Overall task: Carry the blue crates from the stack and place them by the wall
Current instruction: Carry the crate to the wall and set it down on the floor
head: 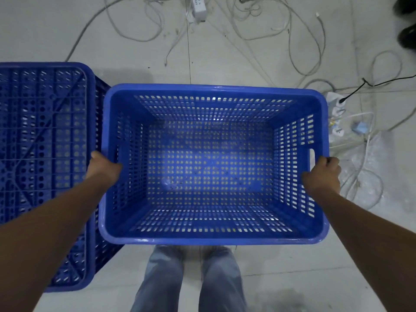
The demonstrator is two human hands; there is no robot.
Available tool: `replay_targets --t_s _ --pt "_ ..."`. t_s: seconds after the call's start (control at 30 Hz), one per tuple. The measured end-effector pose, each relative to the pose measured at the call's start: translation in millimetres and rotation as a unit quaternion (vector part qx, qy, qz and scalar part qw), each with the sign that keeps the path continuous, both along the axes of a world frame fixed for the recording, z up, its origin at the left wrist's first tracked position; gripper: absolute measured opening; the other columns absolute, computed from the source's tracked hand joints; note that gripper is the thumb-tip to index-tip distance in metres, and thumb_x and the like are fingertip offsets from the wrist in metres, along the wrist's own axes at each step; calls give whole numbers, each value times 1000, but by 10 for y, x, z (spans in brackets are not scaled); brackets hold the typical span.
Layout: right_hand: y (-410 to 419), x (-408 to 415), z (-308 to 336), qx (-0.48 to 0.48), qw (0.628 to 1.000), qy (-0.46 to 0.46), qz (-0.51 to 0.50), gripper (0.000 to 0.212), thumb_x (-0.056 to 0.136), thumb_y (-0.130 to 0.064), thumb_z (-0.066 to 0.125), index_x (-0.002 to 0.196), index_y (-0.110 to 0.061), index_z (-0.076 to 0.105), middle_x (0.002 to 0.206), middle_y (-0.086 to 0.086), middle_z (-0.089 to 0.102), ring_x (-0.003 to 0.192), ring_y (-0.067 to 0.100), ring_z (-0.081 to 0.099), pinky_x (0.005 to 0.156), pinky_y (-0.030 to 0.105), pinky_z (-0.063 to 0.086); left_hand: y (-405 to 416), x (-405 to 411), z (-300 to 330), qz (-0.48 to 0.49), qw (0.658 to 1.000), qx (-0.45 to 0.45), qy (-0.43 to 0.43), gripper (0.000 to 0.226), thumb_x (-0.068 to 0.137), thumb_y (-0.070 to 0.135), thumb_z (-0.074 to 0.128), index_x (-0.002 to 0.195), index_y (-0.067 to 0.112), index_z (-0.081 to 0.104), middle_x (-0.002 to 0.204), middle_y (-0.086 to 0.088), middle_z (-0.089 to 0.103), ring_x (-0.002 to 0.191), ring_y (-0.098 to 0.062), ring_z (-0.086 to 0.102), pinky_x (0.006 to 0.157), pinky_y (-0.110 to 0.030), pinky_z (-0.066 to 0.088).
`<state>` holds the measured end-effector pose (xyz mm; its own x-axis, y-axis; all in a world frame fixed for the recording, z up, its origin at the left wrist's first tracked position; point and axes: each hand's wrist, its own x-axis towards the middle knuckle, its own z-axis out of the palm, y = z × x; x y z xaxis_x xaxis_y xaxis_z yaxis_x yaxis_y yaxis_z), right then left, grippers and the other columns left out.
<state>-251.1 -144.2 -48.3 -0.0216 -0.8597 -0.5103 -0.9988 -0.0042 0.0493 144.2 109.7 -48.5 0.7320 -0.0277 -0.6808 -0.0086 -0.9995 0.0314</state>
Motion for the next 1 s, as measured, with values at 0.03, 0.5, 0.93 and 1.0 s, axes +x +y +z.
replay_targets --t_s 0.03,0.5,0.93,1.0 --pt "-10 7 -21 -8 1000 -5 -6 58 87 -12 56 136 5 31 140 23 27 125 40 31 93 51 40 14 19 -37 12 1000 -3 3 74 94 21 55 150 4 10 109 -25 51 61 -31 49 52 -37 42" --pt "-415 -101 -82 82 938 -149 -301 59 78 -16 74 128 4 51 125 19 59 111 43 58 90 50 50 194 201 -126 189 971 -120 88 68 90 18 64 147 3 30 141 -18 49 118 -40 54 99 -54 46" --pt "-281 -253 1629 44 945 -167 -278 48 81 -20 73 114 11 57 91 21 62 77 35 56 78 42 47 122 334 1435 184 953 -214 112 19 91 24 63 90 8 54 73 -18 52 57 -28 47 55 -39 45" --pt "-296 -259 2036 31 945 -182 -270 48 84 -17 70 119 11 55 82 14 55 72 35 55 75 38 42 66 424 1821 153 951 -226 145 24 92 26 61 81 7 51 64 -15 44 53 -29 41 53 -38 43"
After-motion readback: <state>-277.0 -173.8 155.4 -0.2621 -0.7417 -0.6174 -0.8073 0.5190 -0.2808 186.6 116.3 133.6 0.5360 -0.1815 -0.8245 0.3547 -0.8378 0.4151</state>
